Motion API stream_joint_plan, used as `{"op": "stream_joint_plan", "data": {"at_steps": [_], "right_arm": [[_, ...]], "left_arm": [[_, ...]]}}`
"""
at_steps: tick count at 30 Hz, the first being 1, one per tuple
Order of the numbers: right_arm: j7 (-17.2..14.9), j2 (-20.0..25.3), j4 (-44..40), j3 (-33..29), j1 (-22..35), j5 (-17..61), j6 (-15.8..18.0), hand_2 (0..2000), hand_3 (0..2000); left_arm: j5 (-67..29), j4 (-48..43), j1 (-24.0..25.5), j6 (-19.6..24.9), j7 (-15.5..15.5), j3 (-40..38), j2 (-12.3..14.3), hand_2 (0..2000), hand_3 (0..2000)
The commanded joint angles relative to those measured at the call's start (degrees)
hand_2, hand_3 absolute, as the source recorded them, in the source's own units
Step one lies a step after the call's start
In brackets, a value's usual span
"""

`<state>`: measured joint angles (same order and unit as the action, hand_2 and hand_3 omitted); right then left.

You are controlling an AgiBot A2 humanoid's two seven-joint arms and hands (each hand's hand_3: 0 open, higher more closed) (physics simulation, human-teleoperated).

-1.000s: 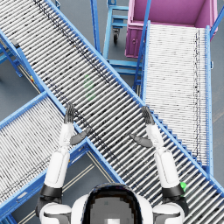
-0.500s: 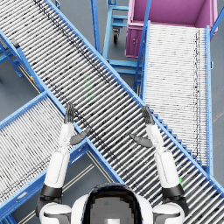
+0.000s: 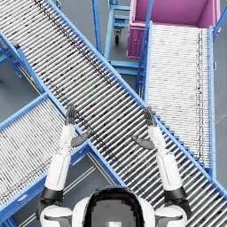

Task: Pick up the oil and place it on the left assembly line, put the cola on the right, and keep Sprite still

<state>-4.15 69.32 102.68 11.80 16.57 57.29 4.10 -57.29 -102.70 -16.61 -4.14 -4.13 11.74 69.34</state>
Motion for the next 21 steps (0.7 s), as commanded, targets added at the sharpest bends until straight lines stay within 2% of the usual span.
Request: {"op": "stream_joint_plan", "data": {"at_steps": [1, 4, 8, 16, 21], "right_arm": [[1.17, 0.55, 1.51, -0.51, 0.64, 0.0, -1.16, 0, 0], [3.05, 2.2, 3.23, -3.24, 3.01, 0.0, -3.02, 0, 0], [3.86, 3.28, 5.07, -6.96, 4.78, 0.0, -3.81, 0, 0], [4.13, 4.29, 6.82, -13.97, 9.4, 20.39, -4.08, 0, 0], [4.14, 4.28, 7.12, -17.01, 11.09, 25.66, -4.09, 0, 0]], "left_arm": [[0.0, 0.0, -2.33, 1.17, 1.17, -2.39, 1.29, 0, 0], [0.0, -1.81, -4.69, 3.05, 3.04, -5.58, 2.57, 0, 0], [-2.5, -2.08, -8.62, 3.85, 3.84, -8.15, 4.06, 0, 0], [-22.93, -2.64, -13.61, 4.12, 4.11, -12.71, 5.29, 0, 0], [-28.21, -3.9, -15.8, 4.14, 4.13, -16.44, 5.32, 0, 0]]}}
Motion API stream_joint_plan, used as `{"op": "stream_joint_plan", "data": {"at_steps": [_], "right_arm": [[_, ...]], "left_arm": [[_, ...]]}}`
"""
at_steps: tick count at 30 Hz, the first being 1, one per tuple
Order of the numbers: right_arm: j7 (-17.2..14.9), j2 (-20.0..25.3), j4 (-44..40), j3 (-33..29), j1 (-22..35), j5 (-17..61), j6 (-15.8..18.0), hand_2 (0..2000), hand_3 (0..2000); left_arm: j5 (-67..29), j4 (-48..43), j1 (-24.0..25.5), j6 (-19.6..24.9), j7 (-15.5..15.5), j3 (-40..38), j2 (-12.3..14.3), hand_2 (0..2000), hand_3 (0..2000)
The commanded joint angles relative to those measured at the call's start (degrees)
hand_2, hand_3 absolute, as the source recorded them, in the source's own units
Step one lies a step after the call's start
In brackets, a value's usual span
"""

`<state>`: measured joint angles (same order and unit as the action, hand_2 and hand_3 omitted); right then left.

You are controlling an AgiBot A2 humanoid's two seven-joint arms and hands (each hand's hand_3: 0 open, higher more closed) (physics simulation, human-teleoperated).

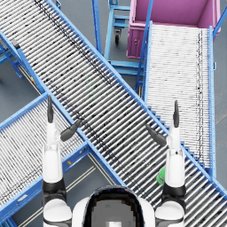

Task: Pick up the oil and place it on the left assembly line, put the cola on the right, and keep Sprite still

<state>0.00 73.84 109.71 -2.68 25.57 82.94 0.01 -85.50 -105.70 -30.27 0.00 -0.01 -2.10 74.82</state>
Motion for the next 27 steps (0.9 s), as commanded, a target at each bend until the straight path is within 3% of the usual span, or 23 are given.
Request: {"op": "stream_joint_plan", "data": {"at_steps": [1, 27], "right_arm": [[0.0, -0.28, 0.18, -3.29, 2.31, 0.35, 0.0, 0, 0], [0.0, 0.3, -1.52, -8.31, 2.4, 1.2, 0.0, 0, 0]], "left_arm": [[-0.34, -0.64, -2.73, 0.0, 0.0, -3.43, -0.23, 0, 0], [-1.2, -1.49, -0.91, 0.0, 0.0, -5.4, 0.76, 0, 0]]}}
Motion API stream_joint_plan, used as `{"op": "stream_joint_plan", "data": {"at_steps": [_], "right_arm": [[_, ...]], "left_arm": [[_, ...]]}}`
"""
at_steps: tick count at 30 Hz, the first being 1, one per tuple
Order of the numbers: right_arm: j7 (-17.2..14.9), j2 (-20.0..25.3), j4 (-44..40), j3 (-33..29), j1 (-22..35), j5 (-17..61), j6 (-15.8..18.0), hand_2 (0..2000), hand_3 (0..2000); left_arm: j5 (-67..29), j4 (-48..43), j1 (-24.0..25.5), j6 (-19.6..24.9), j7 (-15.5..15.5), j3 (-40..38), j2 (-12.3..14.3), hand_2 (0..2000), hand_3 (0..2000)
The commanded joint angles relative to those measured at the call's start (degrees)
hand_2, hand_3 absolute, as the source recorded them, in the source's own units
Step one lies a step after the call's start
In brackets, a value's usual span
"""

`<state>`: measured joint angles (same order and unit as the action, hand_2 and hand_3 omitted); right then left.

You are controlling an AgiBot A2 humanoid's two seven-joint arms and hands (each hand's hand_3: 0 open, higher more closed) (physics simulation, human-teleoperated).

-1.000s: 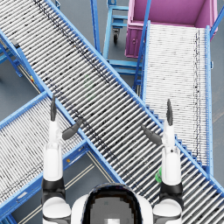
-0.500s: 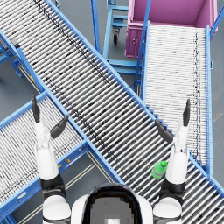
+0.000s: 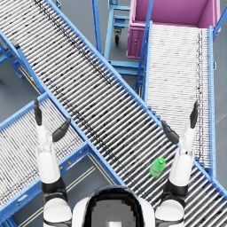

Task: Pick up the oil and place it on the left assembly line, put the cola on the right, and keep Sprite still

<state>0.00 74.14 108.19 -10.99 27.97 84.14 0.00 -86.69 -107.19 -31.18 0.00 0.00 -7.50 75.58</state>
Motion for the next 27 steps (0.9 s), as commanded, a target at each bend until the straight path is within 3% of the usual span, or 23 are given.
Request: {"op": "stream_joint_plan", "data": {"at_steps": [1, 27], "right_arm": [[0.0, -0.23, 0.02, -0.25, 0.77, 0.0, 0.0, 0, 0], [0.0, 0.88, 0.74, 3.02, -0.56, 0.0, 0.0, 0, 0]], "left_arm": [[0.0, -0.06, 0.11, 0.0, 0.0, 0.04, 0.04, 0, 0], [0.0, -1.15, 1.38, 0.0, 0.0, 1.16, 0.71, 0, 0]]}}
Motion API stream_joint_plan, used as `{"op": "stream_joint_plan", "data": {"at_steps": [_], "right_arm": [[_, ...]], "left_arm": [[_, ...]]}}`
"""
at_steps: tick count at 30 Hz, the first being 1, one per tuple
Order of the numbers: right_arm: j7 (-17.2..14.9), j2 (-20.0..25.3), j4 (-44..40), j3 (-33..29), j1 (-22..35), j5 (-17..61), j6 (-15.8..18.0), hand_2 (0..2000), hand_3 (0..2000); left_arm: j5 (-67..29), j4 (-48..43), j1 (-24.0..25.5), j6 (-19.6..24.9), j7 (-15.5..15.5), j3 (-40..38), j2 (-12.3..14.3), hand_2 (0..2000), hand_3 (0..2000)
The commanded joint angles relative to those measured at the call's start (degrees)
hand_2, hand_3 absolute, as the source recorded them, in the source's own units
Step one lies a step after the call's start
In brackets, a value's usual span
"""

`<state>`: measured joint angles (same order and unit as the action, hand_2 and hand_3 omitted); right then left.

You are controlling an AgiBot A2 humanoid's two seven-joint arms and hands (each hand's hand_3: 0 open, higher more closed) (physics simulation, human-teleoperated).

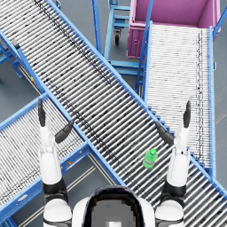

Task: Pick up the oil and place it on the left assembly line, put the cola on the right, and keep Sprite still

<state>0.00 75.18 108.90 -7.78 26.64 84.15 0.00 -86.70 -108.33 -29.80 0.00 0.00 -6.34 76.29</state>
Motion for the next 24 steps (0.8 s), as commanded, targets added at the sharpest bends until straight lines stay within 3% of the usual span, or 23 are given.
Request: {"op": "stream_joint_plan", "data": {"at_steps": [1, 24], "right_arm": [[0.0, -0.17, 0.04, -0.19, 0.97, 0.0, 0.0, 0, 0], [0.0, -0.14, 1.12, -1.55, 2.45, 0.0, 0.0, 0, 0]], "left_arm": [[0.0, -0.04, -0.86, 0.0, 0.0, -0.29, -0.13, 0, 0], [0.01, -0.85, -2.55, 0.0, 0.0, -1.26, -0.12, 0, 0]]}}
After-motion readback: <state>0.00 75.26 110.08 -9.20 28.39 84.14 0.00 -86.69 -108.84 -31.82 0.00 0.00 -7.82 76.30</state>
